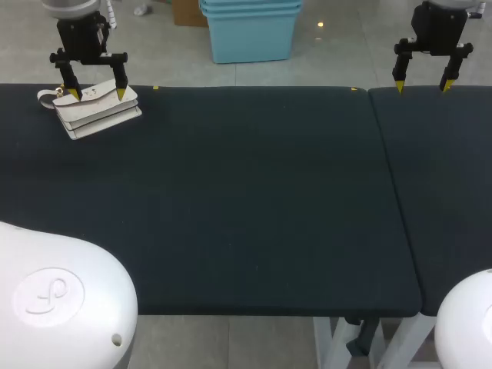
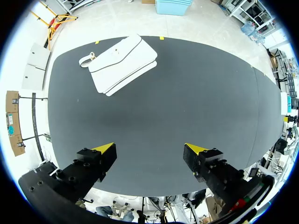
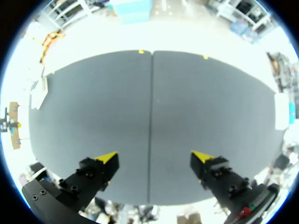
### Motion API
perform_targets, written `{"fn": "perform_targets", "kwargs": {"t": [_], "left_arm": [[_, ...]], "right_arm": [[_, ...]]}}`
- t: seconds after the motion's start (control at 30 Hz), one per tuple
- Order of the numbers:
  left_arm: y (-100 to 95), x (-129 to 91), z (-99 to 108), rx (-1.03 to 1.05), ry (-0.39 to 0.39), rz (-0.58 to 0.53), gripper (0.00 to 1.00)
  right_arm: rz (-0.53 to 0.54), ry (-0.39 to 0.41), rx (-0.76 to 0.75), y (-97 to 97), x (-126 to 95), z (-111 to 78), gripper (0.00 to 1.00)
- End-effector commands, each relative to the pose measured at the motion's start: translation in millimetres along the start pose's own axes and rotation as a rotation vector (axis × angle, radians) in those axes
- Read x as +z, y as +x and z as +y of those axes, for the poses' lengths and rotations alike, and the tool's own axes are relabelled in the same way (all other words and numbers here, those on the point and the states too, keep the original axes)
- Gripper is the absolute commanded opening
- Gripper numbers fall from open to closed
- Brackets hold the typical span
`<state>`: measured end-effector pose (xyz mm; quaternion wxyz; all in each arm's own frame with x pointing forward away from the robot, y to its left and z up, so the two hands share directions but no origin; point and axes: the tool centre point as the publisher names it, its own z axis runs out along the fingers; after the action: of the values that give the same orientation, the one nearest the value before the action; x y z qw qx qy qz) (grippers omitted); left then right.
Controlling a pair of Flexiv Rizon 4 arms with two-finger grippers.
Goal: Pick up the bag, open it, inspect its contents, close it, and place it on the opposite side
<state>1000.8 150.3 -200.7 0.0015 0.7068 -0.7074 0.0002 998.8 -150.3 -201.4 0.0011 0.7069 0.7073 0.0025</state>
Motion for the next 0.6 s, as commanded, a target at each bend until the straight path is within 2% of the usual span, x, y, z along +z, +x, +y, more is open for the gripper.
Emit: {"fn": "perform_targets", "kwargs": {"t": [0.03,0.6], "left_arm": [[0.2,-0.4,0.2,0.000,0.000,-0.001,1.00],[0.0,-1.6,-0.1,0.027,0.010,0.022,1.00]], "right_arm": [[-0.001,0.004,0.000,0.4,-0.9,0.9,1.00],[-0.001,0.004,0.000,0.4,-0.9,0.9,1.00]]}}
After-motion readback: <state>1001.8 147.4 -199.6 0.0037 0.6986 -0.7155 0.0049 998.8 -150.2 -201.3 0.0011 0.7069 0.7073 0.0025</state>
